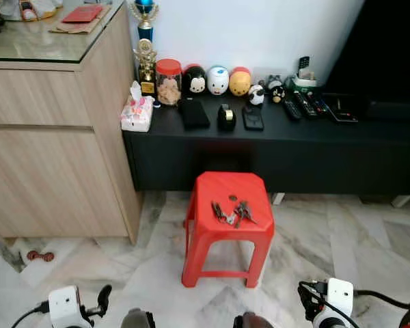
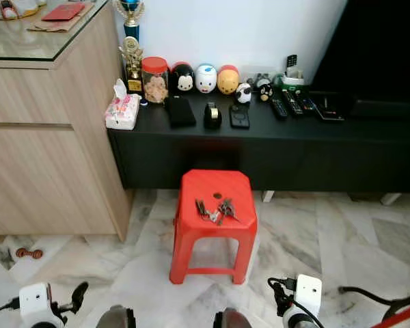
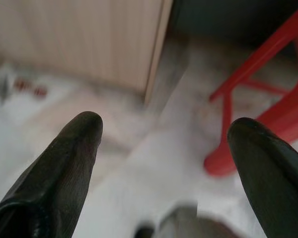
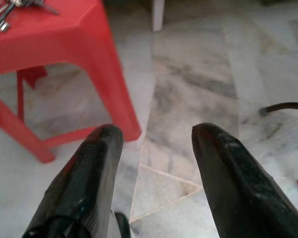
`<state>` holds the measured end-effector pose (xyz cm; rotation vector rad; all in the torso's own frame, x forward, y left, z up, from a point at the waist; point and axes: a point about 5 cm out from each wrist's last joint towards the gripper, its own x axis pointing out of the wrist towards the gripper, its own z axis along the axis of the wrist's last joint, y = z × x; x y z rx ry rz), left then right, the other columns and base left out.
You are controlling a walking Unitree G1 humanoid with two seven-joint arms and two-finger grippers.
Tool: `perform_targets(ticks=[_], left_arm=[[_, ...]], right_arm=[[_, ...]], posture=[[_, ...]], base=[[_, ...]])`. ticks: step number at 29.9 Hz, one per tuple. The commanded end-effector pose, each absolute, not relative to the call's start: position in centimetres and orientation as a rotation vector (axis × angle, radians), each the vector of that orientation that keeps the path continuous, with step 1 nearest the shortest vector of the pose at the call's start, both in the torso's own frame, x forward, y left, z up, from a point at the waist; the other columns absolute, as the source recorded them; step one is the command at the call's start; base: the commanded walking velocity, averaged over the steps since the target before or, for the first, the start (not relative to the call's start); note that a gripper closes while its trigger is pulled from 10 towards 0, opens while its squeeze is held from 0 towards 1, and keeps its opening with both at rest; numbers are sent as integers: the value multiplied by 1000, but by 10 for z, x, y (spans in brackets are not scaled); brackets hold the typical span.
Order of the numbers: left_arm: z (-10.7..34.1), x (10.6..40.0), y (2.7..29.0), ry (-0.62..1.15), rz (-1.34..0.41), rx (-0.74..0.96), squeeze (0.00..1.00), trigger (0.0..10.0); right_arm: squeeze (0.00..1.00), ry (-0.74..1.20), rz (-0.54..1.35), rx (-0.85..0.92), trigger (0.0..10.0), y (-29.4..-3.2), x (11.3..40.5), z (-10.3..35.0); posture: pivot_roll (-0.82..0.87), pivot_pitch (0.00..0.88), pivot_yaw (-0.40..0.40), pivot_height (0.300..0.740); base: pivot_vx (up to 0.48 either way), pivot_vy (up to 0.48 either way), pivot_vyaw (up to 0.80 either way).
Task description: Hang keys on a hook
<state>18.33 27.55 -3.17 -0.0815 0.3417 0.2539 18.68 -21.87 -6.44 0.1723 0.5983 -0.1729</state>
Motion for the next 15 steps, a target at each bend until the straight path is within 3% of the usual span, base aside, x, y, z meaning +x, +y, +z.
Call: perform_targets(ticks=[1, 6, 13, 15], left_arm=[[-16, 194, 272, 225, 227, -63, 0, 10000], [30, 205, 251, 14, 178, -37, 0, 10000], [49, 200, 243, -36, 162, -40, 0, 10000], [56, 195, 239, -34, 160, -48, 0, 10000]], right_arm=[[0, 546, -202, 175, 10000, -225, 189, -60], [0, 480, -269, 164, 10000, -228, 188, -56], [0, 427, -255, 155, 10000, -227, 189, -52], [0, 109, -204, 42, 10000, -251, 245, 11]], posture=[[-69, 67, -105, 638], [-71, 68, -101, 638], [-80, 68, -93, 638], [-76, 69, -88, 638]], base=[[0, 0, 0], [0, 0, 0], [0, 0, 0], [0, 0, 0]])
